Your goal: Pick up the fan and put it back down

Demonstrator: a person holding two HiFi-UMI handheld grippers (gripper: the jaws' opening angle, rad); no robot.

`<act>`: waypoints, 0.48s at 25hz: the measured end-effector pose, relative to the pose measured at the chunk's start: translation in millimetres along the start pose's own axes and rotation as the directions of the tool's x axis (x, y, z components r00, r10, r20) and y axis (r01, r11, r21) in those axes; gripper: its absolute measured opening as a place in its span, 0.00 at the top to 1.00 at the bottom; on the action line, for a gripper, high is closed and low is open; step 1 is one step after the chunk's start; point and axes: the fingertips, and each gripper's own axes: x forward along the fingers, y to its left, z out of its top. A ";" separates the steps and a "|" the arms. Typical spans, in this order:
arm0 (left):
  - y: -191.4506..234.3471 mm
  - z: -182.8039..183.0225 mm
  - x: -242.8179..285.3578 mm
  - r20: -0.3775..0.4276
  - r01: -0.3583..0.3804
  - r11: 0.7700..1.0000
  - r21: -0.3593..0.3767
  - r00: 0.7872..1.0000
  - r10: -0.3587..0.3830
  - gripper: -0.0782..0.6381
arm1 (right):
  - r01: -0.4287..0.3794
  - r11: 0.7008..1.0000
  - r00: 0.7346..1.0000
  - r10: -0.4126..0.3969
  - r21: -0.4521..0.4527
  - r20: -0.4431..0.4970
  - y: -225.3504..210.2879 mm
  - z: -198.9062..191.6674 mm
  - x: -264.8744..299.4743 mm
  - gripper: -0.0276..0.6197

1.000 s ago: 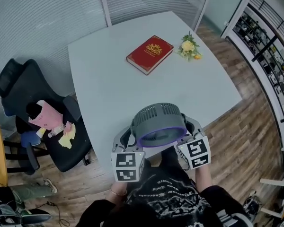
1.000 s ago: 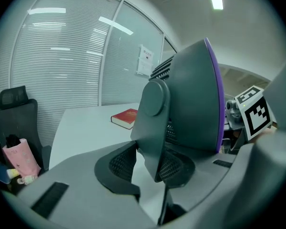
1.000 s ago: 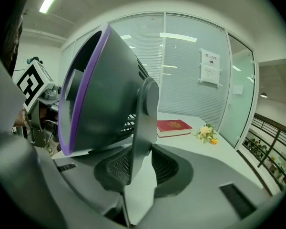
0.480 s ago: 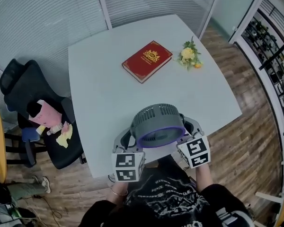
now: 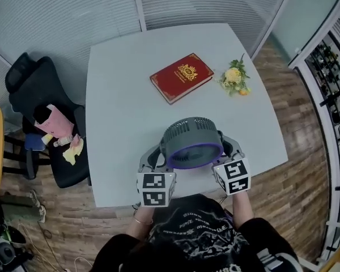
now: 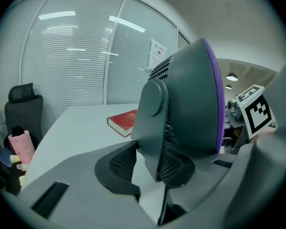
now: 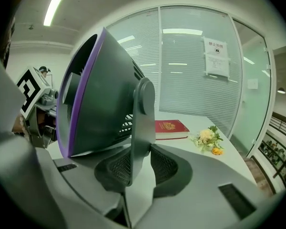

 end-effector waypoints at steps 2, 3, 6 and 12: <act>-5.7 1.0 12.1 -0.003 0.004 1.000 -0.011 1.000 -0.004 0.74 | 0.000 1.000 1.000 0.000 0.006 0.003 -12.7 -1.1 4.3 0.83; -8.2 1.6 17.5 -0.002 0.004 1.000 -0.015 1.000 -0.004 0.74 | 0.000 1.000 1.000 0.000 0.005 0.003 -18.5 -1.8 6.3 0.83; -13.9 3.1 31.8 -0.005 0.002 1.000 -0.019 1.000 -0.002 0.74 | 0.000 1.000 1.000 0.000 0.005 -0.002 -32.9 -5.3 11.9 0.83; -13.3 5.9 59.2 -0.010 -0.019 1.000 -0.017 1.000 0.019 0.74 | -0.021 1.000 1.000 0.021 0.007 -0.003 -53.4 -8.8 33.2 0.83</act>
